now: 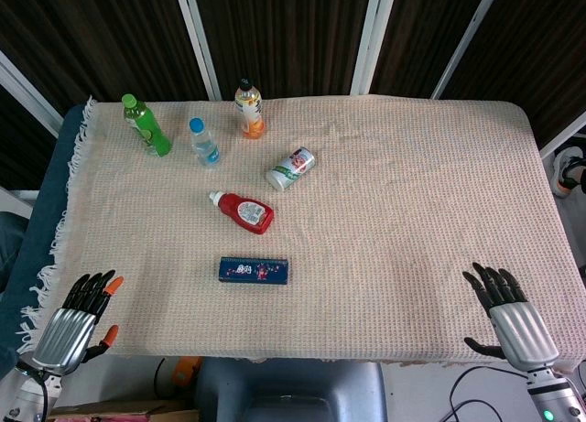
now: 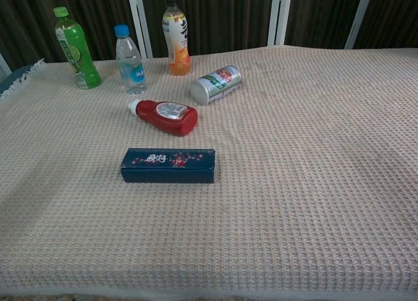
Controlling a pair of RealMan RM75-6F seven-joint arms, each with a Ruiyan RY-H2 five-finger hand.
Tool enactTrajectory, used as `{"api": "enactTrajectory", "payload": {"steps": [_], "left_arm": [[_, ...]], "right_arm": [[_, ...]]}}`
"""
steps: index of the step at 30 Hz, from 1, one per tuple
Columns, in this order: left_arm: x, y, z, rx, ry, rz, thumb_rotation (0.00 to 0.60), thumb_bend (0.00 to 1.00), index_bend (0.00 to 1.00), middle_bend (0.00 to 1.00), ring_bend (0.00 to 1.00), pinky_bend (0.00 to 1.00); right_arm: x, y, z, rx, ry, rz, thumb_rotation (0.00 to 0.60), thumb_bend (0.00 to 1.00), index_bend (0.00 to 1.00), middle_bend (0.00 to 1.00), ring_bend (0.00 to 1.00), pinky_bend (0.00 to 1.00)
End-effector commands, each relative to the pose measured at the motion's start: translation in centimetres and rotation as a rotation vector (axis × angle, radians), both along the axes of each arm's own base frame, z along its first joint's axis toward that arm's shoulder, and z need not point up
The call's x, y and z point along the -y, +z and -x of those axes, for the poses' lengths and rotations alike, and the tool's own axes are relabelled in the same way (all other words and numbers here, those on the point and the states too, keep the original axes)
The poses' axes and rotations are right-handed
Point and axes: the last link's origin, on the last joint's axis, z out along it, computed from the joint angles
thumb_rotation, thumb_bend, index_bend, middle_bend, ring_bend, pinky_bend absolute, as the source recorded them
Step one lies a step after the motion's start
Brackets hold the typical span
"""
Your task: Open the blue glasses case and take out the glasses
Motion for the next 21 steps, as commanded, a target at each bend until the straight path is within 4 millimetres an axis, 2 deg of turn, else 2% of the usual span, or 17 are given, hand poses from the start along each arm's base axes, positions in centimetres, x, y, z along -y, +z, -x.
{"api": "enactTrajectory", "payload": {"steps": [1,6,9,14,21], "left_arm": [[0.0,-0.5,-0.3,0.026,-0.024,0.019,0.6,0.36,0.0,0.0,0.0,0.0],[-0.8,-3.2,-2.3,0.192,-0.115,0.09,0.6,0.36,0.0,0.0,0.0,0.0],[-1.9,-5.4,-4.7,0.283,-0.169,0.119,0.6,0.36,0.0,0.0,0.0,0.0],[-4.5,-8.8,-8.5,0.281,-0.219,0.145,0.6,0.37,0.04,0.0,0.0,0.0],[-7.0,-13.1,-12.0,0.207,-0.196,0.217,0.6,0.37,0.09,0.0,0.0,0.0]], "right_arm": [[0.0,0.1,-0.1,0.007,0.0,0.001,0.6,0.15,0.0,0.0,0.0,0.03],[0.1,0.1,-0.1,0.01,-0.003,0.006,0.6,0.15,0.0,0.0,0.0,0.03],[0.0,0.0,-0.1,0.009,-0.001,0.001,0.6,0.15,0.0,0.0,0.0,0.03],[0.0,0.2,-0.1,0.011,0.001,0.003,0.6,0.15,0.0,0.0,0.0,0.03],[0.2,0.6,0.1,0.021,-0.005,0.012,0.6,0.15,0.0,0.0,0.0,0.03]]}}
